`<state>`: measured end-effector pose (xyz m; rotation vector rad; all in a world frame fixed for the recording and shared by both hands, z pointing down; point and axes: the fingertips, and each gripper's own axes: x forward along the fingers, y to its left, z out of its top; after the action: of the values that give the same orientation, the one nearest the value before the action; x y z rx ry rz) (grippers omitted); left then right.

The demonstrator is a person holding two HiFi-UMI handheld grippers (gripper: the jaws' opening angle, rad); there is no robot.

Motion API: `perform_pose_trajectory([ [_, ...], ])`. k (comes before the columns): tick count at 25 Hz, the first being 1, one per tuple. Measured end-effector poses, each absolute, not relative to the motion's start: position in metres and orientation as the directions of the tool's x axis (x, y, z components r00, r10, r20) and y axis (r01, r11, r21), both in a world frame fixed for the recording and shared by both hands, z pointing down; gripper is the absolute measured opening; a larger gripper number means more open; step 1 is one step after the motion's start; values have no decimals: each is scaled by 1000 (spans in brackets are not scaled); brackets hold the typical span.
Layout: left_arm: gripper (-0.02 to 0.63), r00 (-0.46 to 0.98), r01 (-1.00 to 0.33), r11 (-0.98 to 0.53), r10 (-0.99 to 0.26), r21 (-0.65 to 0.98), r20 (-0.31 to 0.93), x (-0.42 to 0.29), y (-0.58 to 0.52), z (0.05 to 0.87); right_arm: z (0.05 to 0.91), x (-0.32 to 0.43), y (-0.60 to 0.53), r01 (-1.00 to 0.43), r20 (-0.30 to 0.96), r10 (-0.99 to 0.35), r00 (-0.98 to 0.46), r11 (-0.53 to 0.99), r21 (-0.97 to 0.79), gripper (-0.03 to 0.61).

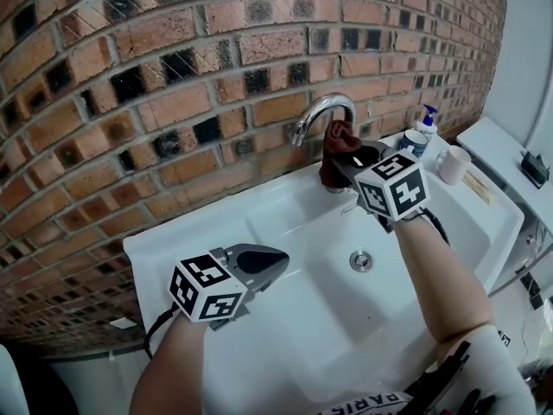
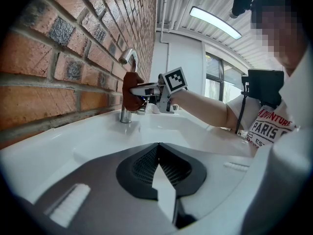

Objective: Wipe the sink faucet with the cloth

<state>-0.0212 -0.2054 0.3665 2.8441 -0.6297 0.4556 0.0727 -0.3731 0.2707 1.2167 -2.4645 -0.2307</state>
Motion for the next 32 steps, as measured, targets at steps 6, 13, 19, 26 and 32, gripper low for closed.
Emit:
perform_pose_trajectory([
  [6,5,862,-437,-891,-378,120,337,-21,-206,367,264,74,-372,-735,257,-799,-544,602,313,95],
  [13,5,862,-438,-891,-378,119,337,-21,-206,367,235,74,-369,-747,191,-816,-546,577,331,95],
  [19,5,862,-437,-891,-378,120,337,-21,-205,367,214,62,-361,-731,158,-812,-562,577,365,95],
  [26,5,862,-437,-891,-378,120,337,-21,-205,367,213,30,-339,-666,161,-775,-611,614,425,95],
  [32,5,862,-438,-891,-378,119,338,-21,-205,367,225,19,-331,-637,180,-759,-626,631,443,95],
])
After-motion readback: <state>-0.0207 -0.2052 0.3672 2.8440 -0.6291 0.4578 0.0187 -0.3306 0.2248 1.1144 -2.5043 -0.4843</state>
